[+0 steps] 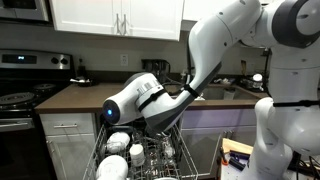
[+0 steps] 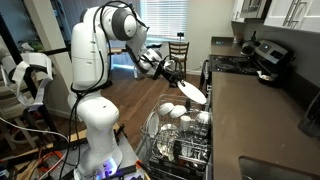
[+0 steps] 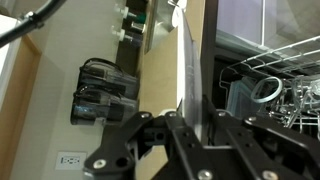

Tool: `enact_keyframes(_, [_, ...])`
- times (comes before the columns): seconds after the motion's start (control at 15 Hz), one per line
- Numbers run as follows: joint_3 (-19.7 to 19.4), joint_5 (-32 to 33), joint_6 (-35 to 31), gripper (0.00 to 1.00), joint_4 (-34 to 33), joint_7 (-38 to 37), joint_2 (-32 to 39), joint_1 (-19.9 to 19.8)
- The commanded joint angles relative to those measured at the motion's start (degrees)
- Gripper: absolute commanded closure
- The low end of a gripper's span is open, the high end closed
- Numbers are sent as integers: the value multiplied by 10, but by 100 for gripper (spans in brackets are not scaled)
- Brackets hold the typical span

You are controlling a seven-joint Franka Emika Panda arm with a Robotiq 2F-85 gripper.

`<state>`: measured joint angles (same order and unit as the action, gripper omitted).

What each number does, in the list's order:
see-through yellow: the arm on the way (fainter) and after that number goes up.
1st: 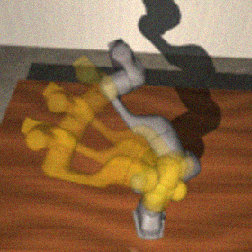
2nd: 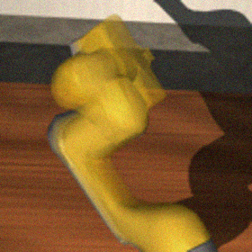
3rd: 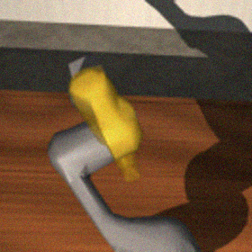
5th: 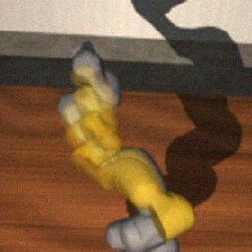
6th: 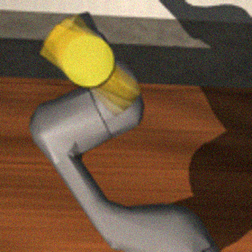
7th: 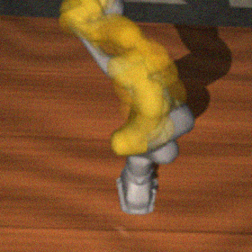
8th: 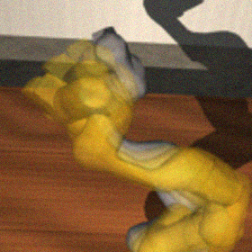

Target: Put a plate from the dishwasher on the counter

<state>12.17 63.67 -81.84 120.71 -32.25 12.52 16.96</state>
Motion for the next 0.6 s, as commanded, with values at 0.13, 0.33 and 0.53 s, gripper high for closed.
enact_keyframes(0.13, [5,24,2,85,-1,0,2,-6])
enact_keyframes(0.33, [5,25,2,85,-1,-2,2,-7])
enact_keyframes(0.53, [4,26,-3,96,0,-4,3,-9])
